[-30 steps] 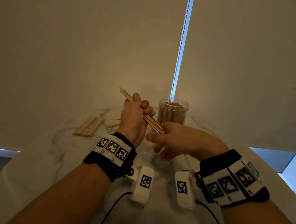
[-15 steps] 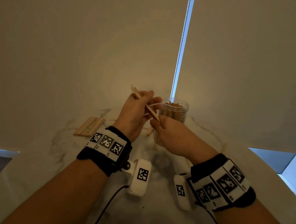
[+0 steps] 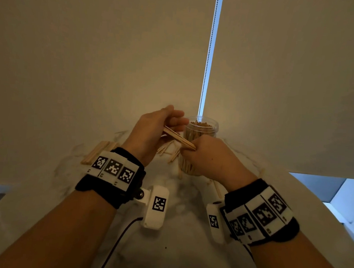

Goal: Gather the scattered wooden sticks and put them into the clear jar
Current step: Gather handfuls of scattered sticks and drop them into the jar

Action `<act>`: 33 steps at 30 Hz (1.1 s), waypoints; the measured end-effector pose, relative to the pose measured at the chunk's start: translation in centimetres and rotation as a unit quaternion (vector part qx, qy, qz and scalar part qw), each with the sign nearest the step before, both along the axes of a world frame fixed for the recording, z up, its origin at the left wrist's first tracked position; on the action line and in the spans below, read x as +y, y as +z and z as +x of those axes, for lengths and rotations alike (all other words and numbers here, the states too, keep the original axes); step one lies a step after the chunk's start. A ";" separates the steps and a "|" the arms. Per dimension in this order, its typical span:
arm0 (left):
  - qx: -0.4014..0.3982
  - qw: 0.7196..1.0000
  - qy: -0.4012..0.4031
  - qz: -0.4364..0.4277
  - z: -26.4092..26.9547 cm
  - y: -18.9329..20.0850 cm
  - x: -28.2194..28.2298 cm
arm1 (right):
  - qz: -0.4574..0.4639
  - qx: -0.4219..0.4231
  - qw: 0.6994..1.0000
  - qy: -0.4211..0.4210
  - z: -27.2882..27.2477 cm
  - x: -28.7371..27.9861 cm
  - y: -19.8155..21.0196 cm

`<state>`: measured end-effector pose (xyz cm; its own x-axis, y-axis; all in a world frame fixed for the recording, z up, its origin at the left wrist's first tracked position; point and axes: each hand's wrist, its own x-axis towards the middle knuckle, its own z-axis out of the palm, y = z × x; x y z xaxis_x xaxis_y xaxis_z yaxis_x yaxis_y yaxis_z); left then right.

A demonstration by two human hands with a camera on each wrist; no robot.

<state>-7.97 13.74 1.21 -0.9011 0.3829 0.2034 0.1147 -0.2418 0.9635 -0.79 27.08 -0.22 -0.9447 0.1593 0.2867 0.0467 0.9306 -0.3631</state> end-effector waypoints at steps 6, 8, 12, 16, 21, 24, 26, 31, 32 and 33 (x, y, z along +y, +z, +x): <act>0.019 0.998 -0.018 -0.061 0.4 0.4 0.0 | 0.014 -0.010 1.000 -0.012 -0.2 -0.3 -0.9; 0.032 0.997 -0.037 -0.067 1.1 0.4 0.3 | 0.023 -0.007 1.000 -0.013 -0.3 -0.5 -1.1; 0.095 0.976 -0.023 -0.192 1.3 0.3 -0.4 | 0.039 0.001 0.999 -0.036 -0.7 -0.1 -1.1; 0.138 0.952 -0.002 -0.272 0.4 -0.3 -0.8 | 0.015 -0.010 1.000 0.006 -0.2 0.3 -0.2; 0.036 0.993 0.018 -0.110 -1.1 -0.8 -1.5 | 0.025 0.122 0.991 0.041 0.9 0.7 1.6; -0.011 1.000 -0.007 -0.025 -1.4 -1.1 -1.3 | 0.047 0.213 0.976 0.014 1.0 0.5 1.7; -0.024 0.999 -0.024 -0.003 -1.2 -1.2 -0.9 | 0.039 0.231 0.972 0.013 0.9 0.5 1.8; -0.080 0.996 -0.011 -0.034 -1.3 -1.1 -0.3 | 0.018 0.218 0.976 -0.003 1.4 1.8 2.4; -0.093 0.995 -0.011 -0.028 -1.4 -1.2 -0.3 | 0.018 0.218 0.975 -0.025 1.6 2.2 2.5; -0.107 0.994 -0.012 -0.015 -1.6 -1.2 -0.3 | 0.020 0.222 0.974 -0.049 1.5 2.9 2.7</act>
<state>-9.62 13.41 0.02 -0.9128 0.4085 -0.0030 -0.0985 -0.2129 0.9721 0.71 29.96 2.50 -0.7075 0.2232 0.6705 -0.0166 0.9433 -0.3316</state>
